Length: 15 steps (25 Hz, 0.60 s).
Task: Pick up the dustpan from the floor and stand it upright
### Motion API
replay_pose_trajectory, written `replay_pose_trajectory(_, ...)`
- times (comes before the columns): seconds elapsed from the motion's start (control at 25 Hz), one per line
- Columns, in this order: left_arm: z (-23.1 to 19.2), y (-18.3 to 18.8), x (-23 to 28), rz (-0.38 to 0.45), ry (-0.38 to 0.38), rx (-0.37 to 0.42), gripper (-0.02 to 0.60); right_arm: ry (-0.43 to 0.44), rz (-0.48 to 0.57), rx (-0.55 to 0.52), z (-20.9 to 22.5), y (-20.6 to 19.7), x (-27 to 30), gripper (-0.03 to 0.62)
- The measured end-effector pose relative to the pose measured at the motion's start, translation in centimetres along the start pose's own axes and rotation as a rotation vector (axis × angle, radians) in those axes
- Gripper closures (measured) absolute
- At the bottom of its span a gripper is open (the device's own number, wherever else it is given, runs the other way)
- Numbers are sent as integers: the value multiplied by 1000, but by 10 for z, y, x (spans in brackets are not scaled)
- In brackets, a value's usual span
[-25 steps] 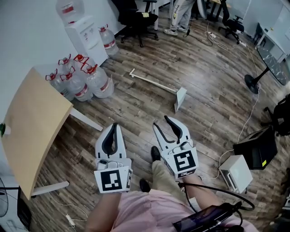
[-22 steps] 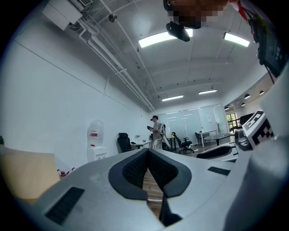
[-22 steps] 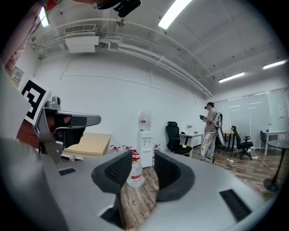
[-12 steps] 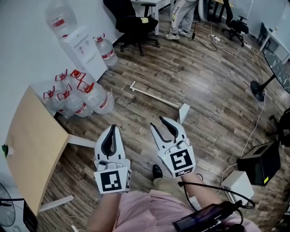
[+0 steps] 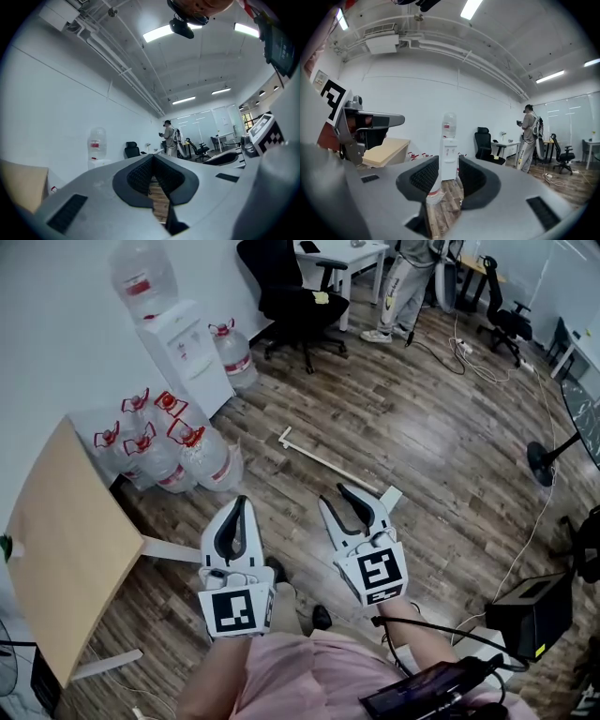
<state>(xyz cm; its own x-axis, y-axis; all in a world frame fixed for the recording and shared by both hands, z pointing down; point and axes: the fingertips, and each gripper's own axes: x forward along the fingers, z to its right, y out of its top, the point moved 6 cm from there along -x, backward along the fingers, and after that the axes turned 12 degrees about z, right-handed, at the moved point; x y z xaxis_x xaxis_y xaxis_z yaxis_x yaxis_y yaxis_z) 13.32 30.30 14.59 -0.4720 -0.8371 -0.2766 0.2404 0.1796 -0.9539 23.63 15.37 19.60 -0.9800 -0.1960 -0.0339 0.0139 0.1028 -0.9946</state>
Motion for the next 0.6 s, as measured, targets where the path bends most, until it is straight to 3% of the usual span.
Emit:
replay_pose_trajectory(0.4, -87, -69, 89, -24, 50, -35, 572, -16, -38, -16, 27, -34, 118, 468)
replay_pose_trajectory(0.6, -134, -103, 153, -52, 22, -60, 572, -52, -58, -17, 48, -41, 195, 476)
